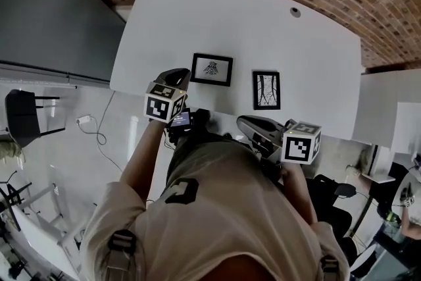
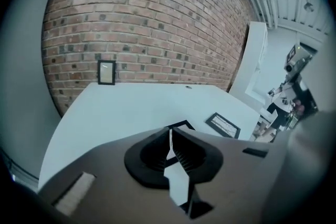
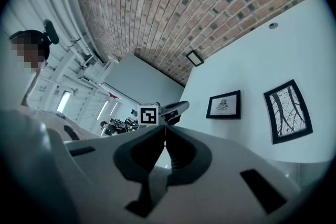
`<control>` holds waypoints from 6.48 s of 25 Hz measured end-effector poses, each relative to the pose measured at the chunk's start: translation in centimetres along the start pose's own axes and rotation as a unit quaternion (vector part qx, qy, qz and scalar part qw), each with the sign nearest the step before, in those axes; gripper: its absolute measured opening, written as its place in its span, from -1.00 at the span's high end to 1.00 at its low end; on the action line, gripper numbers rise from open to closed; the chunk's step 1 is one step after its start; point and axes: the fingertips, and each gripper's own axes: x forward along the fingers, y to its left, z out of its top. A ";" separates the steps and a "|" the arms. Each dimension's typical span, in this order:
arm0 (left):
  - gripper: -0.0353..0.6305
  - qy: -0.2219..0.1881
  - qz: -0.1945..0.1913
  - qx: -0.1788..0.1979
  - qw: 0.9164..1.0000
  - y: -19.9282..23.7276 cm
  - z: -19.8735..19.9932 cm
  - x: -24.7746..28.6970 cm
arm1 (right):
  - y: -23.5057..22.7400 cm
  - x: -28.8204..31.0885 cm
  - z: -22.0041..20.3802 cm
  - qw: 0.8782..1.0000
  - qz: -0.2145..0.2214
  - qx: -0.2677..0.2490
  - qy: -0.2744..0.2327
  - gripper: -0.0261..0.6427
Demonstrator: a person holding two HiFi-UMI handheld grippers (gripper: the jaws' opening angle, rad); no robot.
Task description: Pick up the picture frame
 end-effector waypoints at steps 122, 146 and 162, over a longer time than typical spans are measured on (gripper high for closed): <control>0.17 0.028 -0.176 -0.527 0.831 -4.9 -17.8 5.0 | -1.6 -1.3 -3.9 0.999 0.005 0.032 0.029 0.90; 0.61 0.012 -0.182 -0.549 0.816 -6.1 -19.8 1.0 | -1.5 -3.7 -4.4 0.998 0.048 0.042 -0.008 0.90; 0.65 -0.010 -0.168 -0.561 0.811 -7.6 -21.1 -0.8 | -0.9 -5.8 -5.9 0.998 0.049 0.031 0.000 0.90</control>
